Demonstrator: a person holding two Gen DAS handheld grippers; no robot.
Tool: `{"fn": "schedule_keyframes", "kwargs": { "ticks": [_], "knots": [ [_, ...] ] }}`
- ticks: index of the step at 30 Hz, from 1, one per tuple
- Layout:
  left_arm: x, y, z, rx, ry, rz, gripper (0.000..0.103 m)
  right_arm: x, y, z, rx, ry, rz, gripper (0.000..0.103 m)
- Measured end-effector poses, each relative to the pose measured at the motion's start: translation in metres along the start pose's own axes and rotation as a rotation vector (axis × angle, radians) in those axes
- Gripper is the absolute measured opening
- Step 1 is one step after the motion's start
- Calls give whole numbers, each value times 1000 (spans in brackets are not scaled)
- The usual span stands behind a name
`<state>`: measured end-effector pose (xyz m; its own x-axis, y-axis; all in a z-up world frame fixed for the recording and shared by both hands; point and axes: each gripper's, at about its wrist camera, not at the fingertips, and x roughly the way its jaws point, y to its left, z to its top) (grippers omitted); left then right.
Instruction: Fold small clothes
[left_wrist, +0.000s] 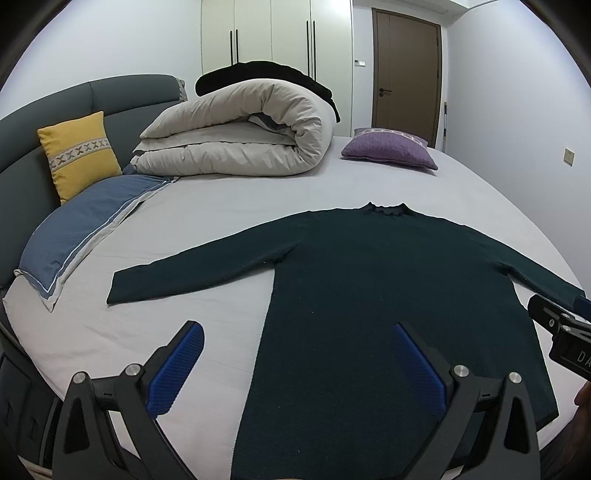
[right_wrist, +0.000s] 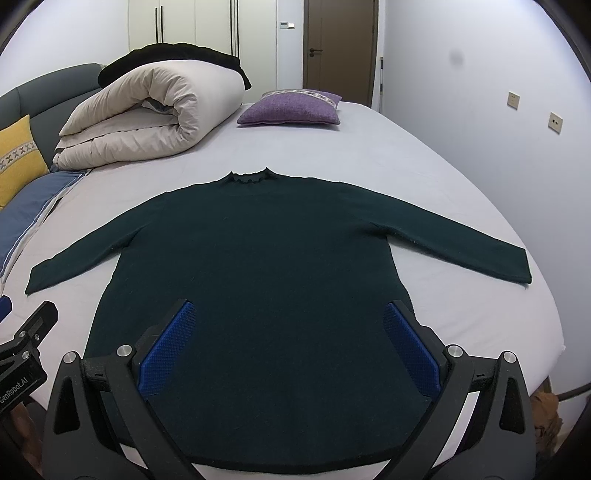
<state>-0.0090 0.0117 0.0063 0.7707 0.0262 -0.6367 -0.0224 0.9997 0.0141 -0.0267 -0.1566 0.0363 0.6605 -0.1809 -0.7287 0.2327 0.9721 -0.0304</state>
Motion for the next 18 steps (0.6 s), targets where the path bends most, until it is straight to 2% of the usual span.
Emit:
{"fn": "schedule_keyframes", "kwargs": {
  "ticks": [18],
  "knots": [
    [0, -3, -2, -1, -1, 1, 103, 0, 1, -2, 1, 2, 0, 103]
  ]
}}
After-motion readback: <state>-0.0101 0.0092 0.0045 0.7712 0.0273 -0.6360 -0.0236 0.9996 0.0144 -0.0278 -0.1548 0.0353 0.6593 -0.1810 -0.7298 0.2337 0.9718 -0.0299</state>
